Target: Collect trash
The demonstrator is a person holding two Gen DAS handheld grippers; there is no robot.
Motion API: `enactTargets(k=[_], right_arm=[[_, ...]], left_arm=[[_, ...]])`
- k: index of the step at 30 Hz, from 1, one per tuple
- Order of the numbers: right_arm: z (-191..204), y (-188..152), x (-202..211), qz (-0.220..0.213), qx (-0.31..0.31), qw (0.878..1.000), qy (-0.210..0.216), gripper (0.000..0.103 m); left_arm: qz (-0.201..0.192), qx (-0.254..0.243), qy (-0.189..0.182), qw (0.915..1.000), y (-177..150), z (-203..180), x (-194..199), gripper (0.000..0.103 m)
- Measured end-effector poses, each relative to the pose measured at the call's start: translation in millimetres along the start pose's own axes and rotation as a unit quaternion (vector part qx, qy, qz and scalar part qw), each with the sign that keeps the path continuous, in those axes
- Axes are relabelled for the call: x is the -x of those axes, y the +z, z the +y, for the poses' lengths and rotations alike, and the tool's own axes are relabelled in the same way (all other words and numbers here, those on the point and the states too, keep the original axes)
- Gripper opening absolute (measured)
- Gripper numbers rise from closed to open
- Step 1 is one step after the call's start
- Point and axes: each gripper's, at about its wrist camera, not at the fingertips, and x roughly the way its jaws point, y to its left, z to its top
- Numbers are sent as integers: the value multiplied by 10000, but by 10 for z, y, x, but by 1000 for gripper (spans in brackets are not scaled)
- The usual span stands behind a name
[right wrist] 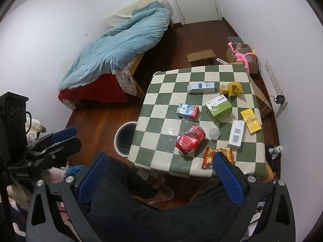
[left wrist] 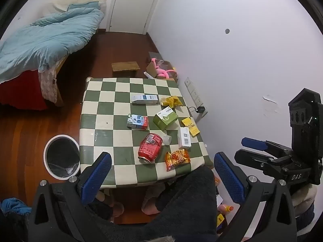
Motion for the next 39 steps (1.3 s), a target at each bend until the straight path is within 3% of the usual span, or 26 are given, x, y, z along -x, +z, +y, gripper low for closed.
enactTargets(k=[39], right_arm=[[14,-3,34,25,-73,9999,151,103]], left_arm=[[-27,5,-146,9999,33,-42,-12,103]])
